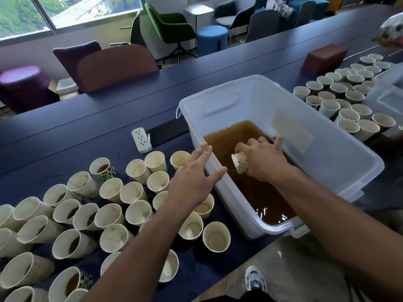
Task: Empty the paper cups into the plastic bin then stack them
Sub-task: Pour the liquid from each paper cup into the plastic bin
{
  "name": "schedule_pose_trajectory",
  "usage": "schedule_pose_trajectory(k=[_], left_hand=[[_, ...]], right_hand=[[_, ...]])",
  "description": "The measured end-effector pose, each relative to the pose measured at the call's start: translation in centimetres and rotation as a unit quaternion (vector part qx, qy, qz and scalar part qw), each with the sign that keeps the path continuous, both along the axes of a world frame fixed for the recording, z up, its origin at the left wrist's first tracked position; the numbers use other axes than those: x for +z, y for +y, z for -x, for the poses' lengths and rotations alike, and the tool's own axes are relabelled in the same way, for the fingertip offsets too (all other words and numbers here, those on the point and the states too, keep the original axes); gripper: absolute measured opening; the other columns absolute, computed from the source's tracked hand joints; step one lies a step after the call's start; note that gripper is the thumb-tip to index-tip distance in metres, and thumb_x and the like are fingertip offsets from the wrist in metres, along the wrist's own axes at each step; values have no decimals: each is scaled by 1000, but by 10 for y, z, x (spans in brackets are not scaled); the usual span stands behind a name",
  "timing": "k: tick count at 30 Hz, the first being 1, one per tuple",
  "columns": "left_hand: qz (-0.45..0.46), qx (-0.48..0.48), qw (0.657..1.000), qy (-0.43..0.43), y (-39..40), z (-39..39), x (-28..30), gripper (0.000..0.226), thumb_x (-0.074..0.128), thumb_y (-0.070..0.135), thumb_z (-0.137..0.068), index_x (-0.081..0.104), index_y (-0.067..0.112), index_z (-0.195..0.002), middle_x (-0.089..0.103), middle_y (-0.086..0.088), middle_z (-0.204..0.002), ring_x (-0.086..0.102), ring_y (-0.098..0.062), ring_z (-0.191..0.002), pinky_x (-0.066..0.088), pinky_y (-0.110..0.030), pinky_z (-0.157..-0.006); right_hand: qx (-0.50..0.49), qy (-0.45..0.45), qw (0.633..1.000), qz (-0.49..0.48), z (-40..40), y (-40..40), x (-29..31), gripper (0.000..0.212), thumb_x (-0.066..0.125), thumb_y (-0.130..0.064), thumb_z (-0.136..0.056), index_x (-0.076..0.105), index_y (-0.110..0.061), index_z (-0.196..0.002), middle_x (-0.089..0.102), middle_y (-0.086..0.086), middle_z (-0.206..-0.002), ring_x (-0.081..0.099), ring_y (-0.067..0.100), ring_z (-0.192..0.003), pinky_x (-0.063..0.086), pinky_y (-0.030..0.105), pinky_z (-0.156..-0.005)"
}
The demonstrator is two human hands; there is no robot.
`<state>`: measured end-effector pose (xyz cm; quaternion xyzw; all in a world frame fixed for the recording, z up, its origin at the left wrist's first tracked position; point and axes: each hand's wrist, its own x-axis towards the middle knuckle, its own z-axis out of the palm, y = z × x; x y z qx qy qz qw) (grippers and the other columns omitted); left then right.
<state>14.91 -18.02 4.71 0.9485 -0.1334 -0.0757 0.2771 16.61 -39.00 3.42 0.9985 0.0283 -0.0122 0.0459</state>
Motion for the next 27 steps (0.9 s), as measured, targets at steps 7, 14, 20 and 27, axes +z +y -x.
schedule_pose_trajectory(k=[7,14,20,27], left_hand=[[2,-3,1000,2,0,1,1,72,48,66,-96,25,40,-159,16,27,-165,38,-17,-145,46,-49,-106],[29,-15,999,12,2,-4,8,70,58,60,-94,35,35,-156,25,25,-162,40,-10,-142,43,-44,-109],[245,88,963,65,30,-12,36,16,65,38,-97,71,24,-102,76,4,-91,69,-12,-65,50,-28,-62],[331,196,923,17,93,5,57,9,68,26,-96,73,19,-95,74,2,-73,63,-11,-55,48,-21,-52]], right_hand=[[-5,-2,1000,14,-1,3,1,55,72,-33,-82,47,-41,-130,51,-3,-129,42,27,-129,21,58,-103],[-44,-27,997,-64,-1,3,17,52,67,-41,-83,47,-38,-130,56,-2,-127,47,25,-124,23,56,-104],[-41,-114,944,-308,14,42,51,54,73,-39,-81,44,-37,-125,60,-9,-118,51,19,-117,22,48,-101],[52,-74,908,-410,28,128,66,61,77,-39,-81,42,-36,-130,54,-18,-113,46,8,-111,22,39,-95]])
